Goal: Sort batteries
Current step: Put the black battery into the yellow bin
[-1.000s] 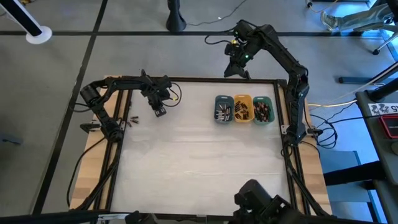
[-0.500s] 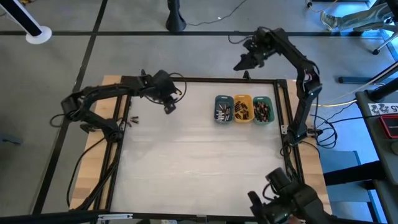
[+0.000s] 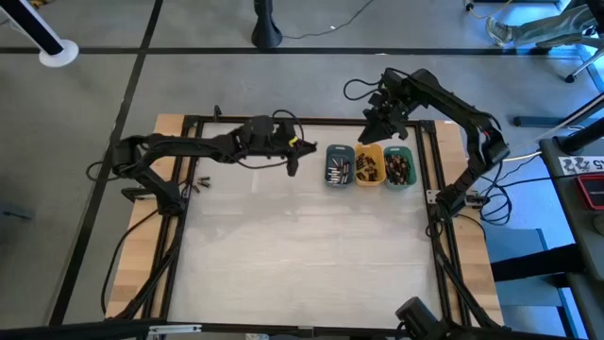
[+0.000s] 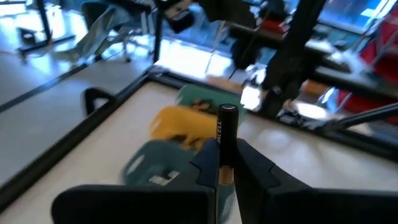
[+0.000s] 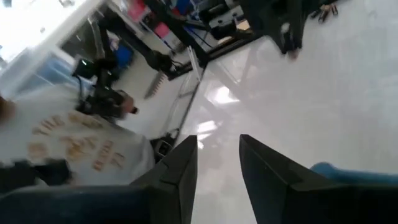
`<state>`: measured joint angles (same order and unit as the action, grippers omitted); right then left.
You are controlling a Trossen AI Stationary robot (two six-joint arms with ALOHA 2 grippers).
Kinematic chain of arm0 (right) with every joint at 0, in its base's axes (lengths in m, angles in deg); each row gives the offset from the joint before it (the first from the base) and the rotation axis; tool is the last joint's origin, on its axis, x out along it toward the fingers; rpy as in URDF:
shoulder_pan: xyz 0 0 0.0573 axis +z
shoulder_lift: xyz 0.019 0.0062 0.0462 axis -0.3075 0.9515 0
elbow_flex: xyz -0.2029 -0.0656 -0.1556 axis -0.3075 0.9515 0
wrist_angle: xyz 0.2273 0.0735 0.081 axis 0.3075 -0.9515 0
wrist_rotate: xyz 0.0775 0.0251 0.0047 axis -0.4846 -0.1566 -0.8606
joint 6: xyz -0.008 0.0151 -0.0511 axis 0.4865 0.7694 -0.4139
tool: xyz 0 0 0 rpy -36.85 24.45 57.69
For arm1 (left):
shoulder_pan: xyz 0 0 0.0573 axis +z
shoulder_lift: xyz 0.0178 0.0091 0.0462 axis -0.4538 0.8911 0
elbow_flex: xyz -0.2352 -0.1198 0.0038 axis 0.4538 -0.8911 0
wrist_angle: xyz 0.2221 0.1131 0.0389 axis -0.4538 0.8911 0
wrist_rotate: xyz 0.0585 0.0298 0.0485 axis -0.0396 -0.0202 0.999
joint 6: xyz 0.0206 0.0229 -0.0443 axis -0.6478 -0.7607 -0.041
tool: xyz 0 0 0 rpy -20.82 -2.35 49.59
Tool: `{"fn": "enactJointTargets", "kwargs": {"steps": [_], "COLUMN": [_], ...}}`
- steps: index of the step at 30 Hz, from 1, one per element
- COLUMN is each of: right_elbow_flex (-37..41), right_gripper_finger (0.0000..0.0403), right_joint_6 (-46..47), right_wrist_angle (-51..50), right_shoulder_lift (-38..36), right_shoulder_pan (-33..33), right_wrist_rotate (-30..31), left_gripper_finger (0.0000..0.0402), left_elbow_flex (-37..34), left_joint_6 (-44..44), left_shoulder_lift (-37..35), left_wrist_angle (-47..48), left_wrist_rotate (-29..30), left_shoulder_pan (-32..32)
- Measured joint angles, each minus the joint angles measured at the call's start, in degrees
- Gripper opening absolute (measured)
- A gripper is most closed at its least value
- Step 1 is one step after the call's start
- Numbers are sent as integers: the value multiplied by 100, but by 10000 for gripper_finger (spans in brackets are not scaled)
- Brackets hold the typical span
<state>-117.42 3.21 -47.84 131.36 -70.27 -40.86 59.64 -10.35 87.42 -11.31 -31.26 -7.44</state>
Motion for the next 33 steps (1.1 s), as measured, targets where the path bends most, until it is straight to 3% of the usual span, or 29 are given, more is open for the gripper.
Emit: {"fn": "enactJointTargets", "kwargs": {"steps": [4,7,9,11,14,16,18,21,25,27,30,33], "right_elbow_flex": [92,167,265,326,273,254,260,550,1416,1958,2754,3393], "right_gripper_finger": [122,122,122,122,122,122,122,122,122,122,122,122], "right_joint_6": [542,1027,1736,2642,3151,3235,3299,3310,3720,4103,4817,5595], "right_wrist_angle": [999,1976,2949,3934,4441,4395,4114,4013,4531,5014,6081,7106], "right_shoulder_lift": [-279,-294,-291,-283,-278,-304,-338,-604,-1092,-1355,-1650,-1662], "right_shoulder_pan": [195,300,355,440,483,440,276,-228,-1004,-1260,-1158,-626], "right_wrist_rotate": [112,645,1513,2963,5185,5548,4880,3181,2293,1557,271,21], "left_gripper_finger": [18,20,19,19,22,23,22,18,21,22,19,16], "left_elbow_flex": [0,0,0,2,2,2,2,2,2,2,2,5], "left_joint_6": [222,256,300,404,481,477,396,392,363,351,195,234], "left_shoulder_lift": [357,590,692,723,723,701,683,677,677,677,692,731], "left_wrist_angle": [-840,-1222,-1358,-1389,-1331,-1337,-1405,-1393,-1393,-1477,-1697,-1960], "left_wrist_rotate": [-4,3,7,7,7,9,11,13,13,15,22,19], "left_shoulder_pan": [-237,-360,-415,-435,-435,-431,-407,-359,-330,-326,-326,-299]}}
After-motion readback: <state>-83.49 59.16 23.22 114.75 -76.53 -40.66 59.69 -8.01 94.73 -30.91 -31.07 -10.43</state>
